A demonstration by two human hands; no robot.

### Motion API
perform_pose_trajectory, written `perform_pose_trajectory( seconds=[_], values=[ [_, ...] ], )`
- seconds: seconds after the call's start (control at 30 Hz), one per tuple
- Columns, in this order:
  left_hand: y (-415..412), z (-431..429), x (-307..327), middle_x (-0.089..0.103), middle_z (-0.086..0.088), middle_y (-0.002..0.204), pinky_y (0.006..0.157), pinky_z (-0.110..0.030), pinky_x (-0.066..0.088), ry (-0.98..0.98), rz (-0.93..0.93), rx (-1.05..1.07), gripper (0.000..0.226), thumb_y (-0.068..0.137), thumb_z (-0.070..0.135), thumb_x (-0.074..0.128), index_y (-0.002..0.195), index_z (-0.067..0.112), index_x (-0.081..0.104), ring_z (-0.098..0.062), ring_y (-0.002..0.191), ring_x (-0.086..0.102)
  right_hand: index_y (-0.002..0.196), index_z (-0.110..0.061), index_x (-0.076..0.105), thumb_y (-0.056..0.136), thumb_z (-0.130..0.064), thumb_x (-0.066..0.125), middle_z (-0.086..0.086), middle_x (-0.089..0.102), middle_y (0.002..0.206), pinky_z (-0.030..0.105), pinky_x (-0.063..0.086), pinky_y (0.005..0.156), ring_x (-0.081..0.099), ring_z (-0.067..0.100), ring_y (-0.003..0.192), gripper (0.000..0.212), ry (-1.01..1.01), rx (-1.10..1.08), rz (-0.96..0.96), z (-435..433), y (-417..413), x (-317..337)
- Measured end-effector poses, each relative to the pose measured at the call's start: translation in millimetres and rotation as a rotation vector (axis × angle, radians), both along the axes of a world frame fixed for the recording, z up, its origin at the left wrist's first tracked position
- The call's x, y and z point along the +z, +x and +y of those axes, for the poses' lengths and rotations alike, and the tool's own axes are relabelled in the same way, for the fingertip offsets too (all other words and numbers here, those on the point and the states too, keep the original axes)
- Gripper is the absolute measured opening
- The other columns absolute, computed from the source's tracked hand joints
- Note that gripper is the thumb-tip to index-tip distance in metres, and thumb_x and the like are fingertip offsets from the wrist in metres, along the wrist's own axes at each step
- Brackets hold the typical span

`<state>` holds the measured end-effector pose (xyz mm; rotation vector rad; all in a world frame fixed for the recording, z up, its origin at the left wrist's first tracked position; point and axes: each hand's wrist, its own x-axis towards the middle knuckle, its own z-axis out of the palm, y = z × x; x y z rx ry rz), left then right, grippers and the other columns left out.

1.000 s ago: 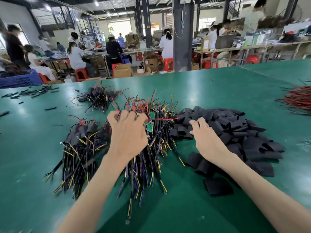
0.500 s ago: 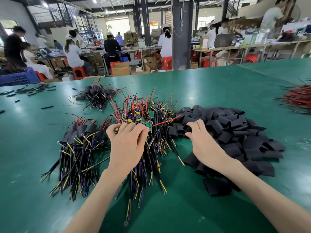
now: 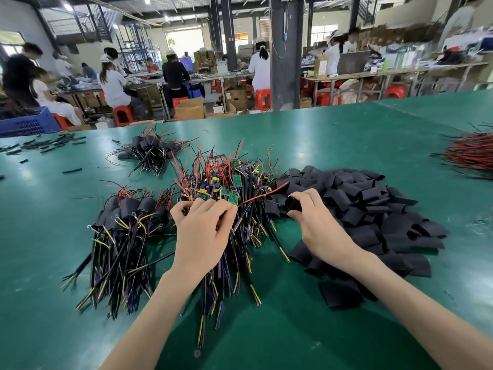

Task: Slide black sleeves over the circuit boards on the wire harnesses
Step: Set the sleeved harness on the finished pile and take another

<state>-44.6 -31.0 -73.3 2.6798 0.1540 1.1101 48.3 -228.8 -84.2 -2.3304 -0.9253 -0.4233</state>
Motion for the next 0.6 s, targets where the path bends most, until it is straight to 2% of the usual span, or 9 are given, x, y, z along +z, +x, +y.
perform_pose_trajectory(
  seconds=[0.07,0.23,0.37,0.6],
  values=[
    [-0.3,-0.5,-0.1,0.059,0.010,0.068,0.089,-0.034,0.021,-0.001,0.007,-0.015,0.023,0.093,0.032,0.050,0.078,0.021,0.063,-0.017,0.072,0.054,0.123,0.005,0.045,0.091,0.003,0.052,0.017,0.043,0.115,0.044,0.044,0.084,0.053,0.036,0.091,0.033,0.035,-0.006,0.001,0.1,0.3,0.7],
    [-0.5,-0.5,-0.8,0.056,0.014,0.069,0.089,-0.034,0.021,0.013,0.001,-0.047,0.022,0.093,0.031,0.050,0.077,0.023,0.062,-0.016,0.073,0.054,0.121,0.007,0.047,0.092,-0.005,0.053,0.019,0.045,0.114,0.032,0.037,0.083,0.052,0.036,0.090,0.031,0.079,-0.066,-0.002,0.1,2.2,2.1],
    [-0.6,-0.4,-1.4,0.058,0.014,0.071,0.089,-0.034,0.022,0.032,0.000,-0.073,0.031,0.095,0.037,0.041,0.077,0.024,0.062,-0.014,0.073,0.053,0.123,0.006,0.046,0.094,-0.005,0.050,0.019,0.045,0.115,0.020,0.029,0.081,0.050,0.034,0.096,0.032,0.162,-0.053,0.072,-0.9,2.3,3.5],
    [-0.3,1.4,-0.8,0.061,0.012,0.073,0.088,-0.031,0.020,0.054,0.015,-0.089,0.034,0.094,0.041,0.037,0.078,0.026,0.063,-0.015,0.075,0.054,0.123,0.003,0.048,0.094,-0.005,0.050,0.015,0.045,0.113,0.017,0.028,0.082,0.047,0.023,0.096,0.030,0.216,-0.039,0.105,-3.1,4.1,5.0]
  ],
)
